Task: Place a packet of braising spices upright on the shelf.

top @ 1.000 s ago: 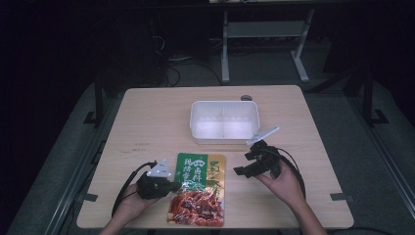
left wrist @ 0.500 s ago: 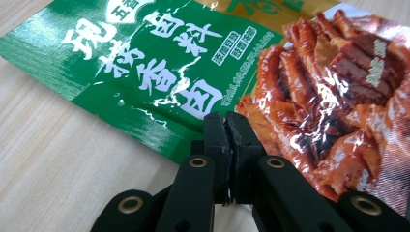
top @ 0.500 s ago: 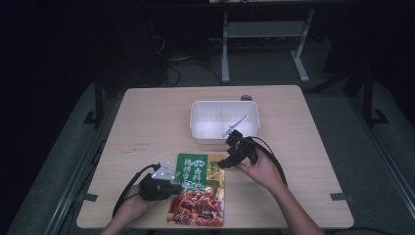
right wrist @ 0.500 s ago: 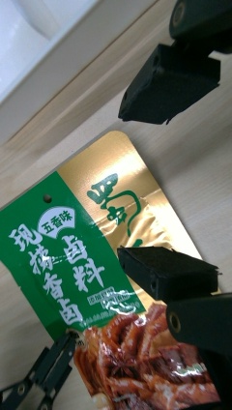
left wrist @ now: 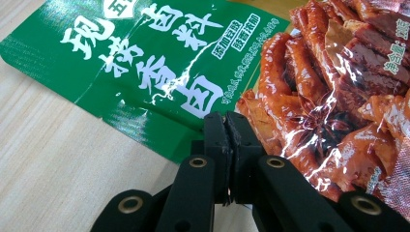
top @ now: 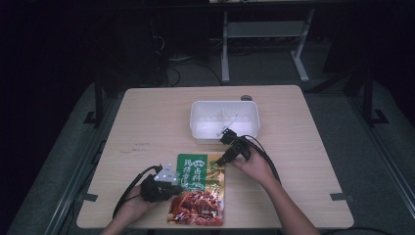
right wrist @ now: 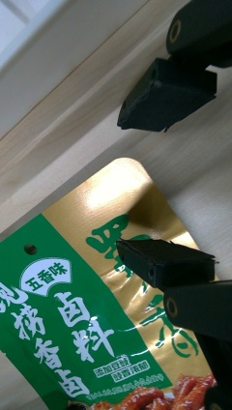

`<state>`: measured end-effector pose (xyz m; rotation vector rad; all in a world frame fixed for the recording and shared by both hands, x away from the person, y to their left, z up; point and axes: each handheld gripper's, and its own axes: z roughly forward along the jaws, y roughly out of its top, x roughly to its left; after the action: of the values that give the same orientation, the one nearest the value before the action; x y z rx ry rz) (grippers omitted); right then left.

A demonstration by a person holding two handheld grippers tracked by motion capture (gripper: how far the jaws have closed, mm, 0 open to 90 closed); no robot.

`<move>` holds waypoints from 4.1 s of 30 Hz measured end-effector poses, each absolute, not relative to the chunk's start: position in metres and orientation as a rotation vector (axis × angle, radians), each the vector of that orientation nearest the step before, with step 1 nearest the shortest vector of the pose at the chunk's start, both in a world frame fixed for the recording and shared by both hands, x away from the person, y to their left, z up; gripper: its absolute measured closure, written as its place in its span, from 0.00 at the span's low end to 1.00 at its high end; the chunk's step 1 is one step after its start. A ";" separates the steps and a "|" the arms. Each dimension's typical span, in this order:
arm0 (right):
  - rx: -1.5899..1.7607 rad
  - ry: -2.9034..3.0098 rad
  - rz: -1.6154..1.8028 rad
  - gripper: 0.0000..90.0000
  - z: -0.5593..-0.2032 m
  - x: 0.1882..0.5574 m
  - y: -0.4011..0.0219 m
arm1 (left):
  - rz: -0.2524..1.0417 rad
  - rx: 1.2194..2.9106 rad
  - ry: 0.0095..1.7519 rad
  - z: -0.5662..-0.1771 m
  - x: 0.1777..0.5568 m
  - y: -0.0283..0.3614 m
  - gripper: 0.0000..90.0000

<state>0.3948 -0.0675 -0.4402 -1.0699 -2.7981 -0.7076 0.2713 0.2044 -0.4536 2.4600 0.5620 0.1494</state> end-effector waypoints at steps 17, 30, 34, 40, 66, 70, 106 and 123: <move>-0.996 -2.710 -0.783 0.51 -0.435 0.391 -0.061 | 0.142 2.456 0.575 -0.454 0.272 0.204 0.97; -0.867 -2.586 -0.858 0.63 -0.419 0.383 -0.059 | 0.136 2.454 0.586 -0.454 0.273 0.204 0.96; -0.852 -2.623 -0.802 0.65 -0.423 0.385 -0.051 | 0.140 2.450 0.590 -0.454 0.272 0.204 0.96; -0.856 -2.650 -0.731 0.65 -0.431 0.388 -0.041 | 0.143 2.452 0.590 -0.454 0.273 0.205 0.94; -0.828 -2.724 -0.587 0.99 -0.439 0.389 -0.029 | 0.172 2.446 0.594 -0.449 0.271 0.208 0.79; -0.824 -2.712 -0.603 0.99 -0.435 0.388 -0.032 | 0.199 2.432 0.604 -0.445 0.271 0.213 0.78; -0.819 -2.762 -0.787 1.00 -0.365 0.364 -0.058 | 0.337 2.294 0.818 -0.435 0.282 0.267 0.57; -0.715 -2.795 -0.885 1.00 -0.320 0.333 -0.059 | 0.360 2.270 0.881 -0.437 0.286 0.272 0.44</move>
<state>0.3332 -0.0592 -0.3204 -0.7149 -2.7949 -0.8852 0.2858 0.2725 -0.4372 2.2696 0.8811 0.3596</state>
